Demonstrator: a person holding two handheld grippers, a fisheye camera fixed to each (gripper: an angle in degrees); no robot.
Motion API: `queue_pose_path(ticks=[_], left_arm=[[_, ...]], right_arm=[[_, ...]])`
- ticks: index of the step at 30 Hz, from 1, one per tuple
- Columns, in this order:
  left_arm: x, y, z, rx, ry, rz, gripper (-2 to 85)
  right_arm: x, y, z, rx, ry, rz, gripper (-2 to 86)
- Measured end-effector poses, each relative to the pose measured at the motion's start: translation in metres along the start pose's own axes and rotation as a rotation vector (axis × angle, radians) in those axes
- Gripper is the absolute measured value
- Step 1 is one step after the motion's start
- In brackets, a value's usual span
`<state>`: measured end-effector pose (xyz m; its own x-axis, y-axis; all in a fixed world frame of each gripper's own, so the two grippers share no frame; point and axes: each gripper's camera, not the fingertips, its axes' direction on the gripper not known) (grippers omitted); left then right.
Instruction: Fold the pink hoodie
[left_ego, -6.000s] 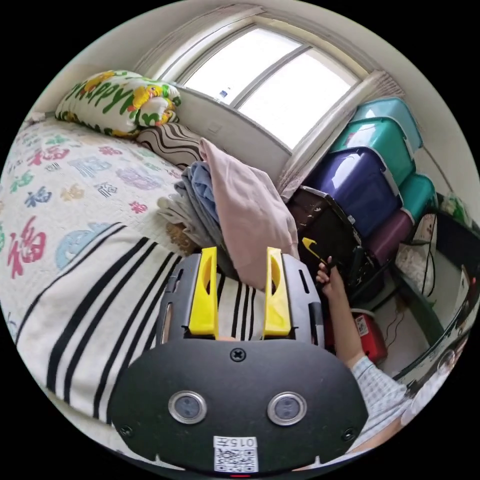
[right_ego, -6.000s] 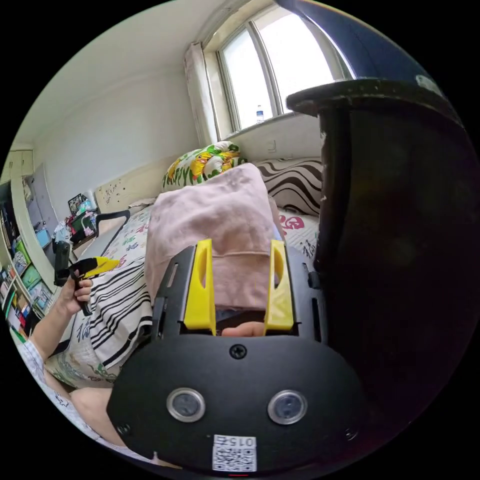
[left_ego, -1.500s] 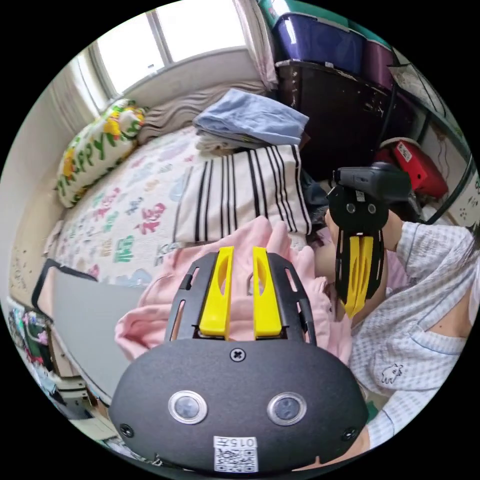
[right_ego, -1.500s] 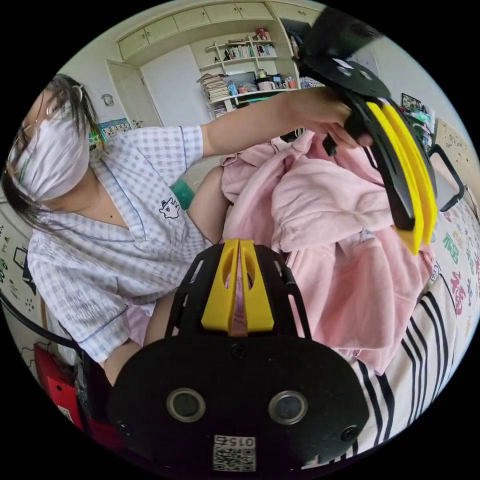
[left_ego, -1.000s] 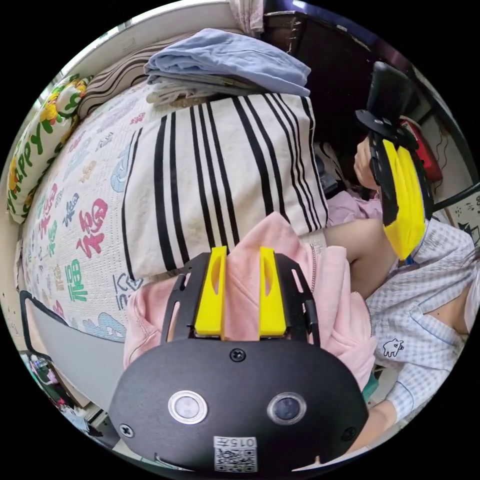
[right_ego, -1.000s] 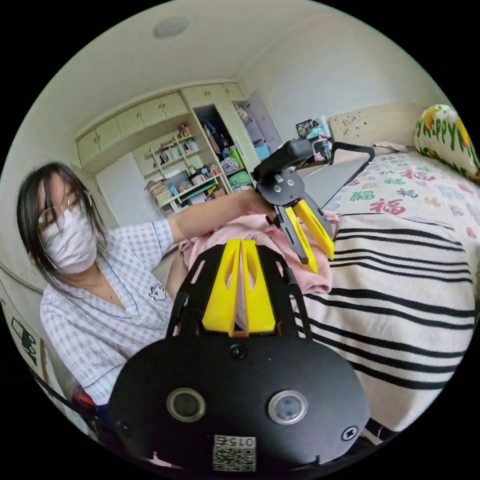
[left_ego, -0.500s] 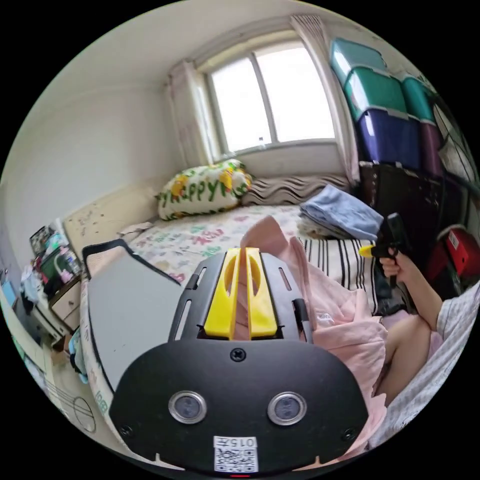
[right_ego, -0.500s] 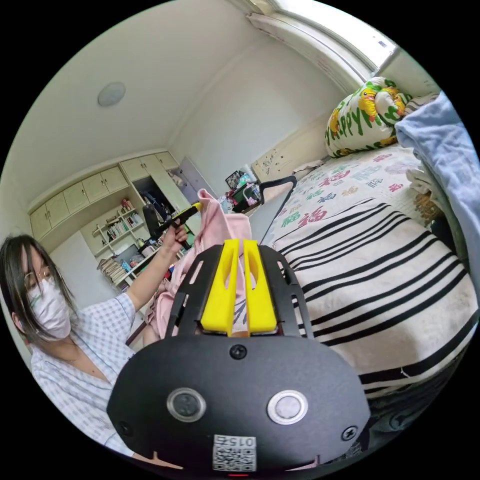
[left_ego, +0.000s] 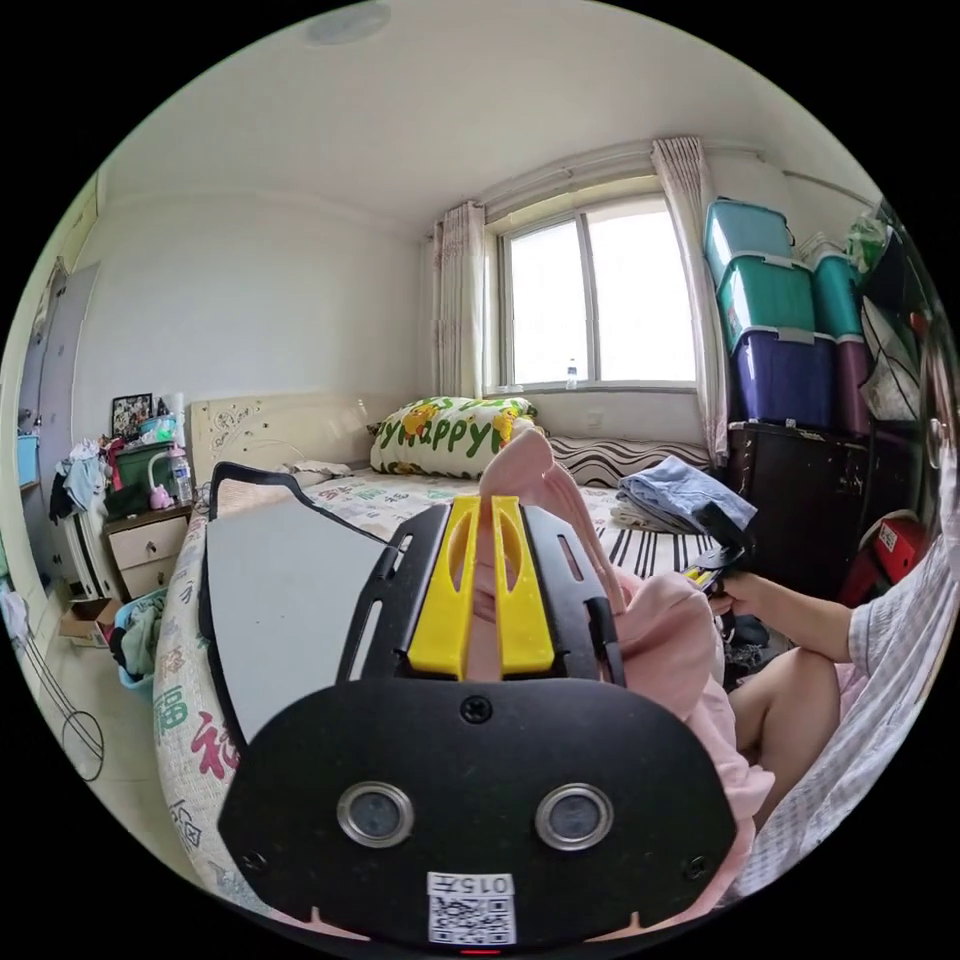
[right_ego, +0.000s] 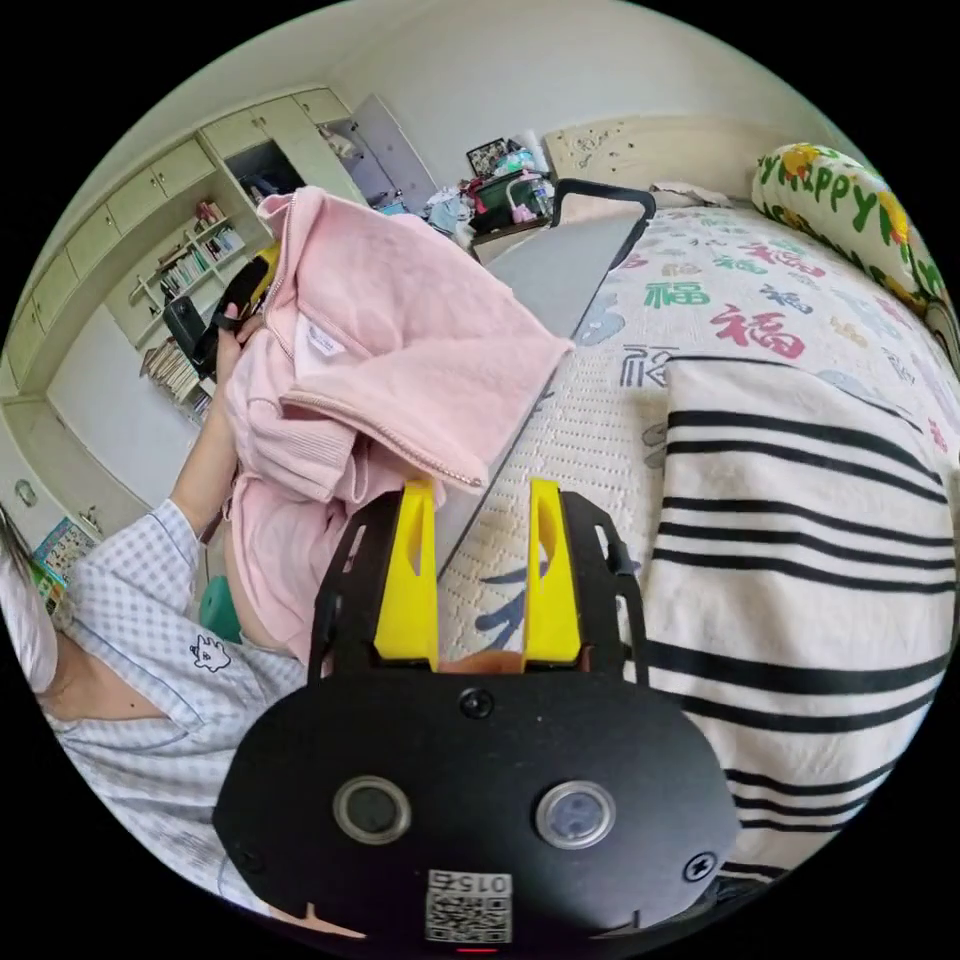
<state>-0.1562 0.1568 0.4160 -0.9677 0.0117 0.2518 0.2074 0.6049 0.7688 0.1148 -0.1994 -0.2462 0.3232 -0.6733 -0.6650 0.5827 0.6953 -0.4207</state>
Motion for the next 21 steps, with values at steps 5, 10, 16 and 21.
queue_pose_path(ticks=[5, 10, 16, 21], left_arm=[[-0.015, 0.022, -0.022, 0.019, 0.034, -0.049, 0.8], [-0.027, 0.043, -0.044, 0.028, 0.085, -0.048, 0.9], [-0.042, 0.08, -0.05, 0.085, 0.129, -0.114, 0.9], [-0.05, 0.111, -0.044, 0.134, 0.147, -0.151, 2.7]], right_arm=[[0.016, -0.003, -0.008, 0.055, -0.116, -0.014, 13.6], [0.059, 0.012, -0.002, 0.134, -0.4, 0.082, 12.2], [0.062, 0.015, -0.008, 0.226, -0.411, 0.062, 12.1], [0.043, 0.001, 0.014, 0.265, -0.428, 0.042, 10.7]])
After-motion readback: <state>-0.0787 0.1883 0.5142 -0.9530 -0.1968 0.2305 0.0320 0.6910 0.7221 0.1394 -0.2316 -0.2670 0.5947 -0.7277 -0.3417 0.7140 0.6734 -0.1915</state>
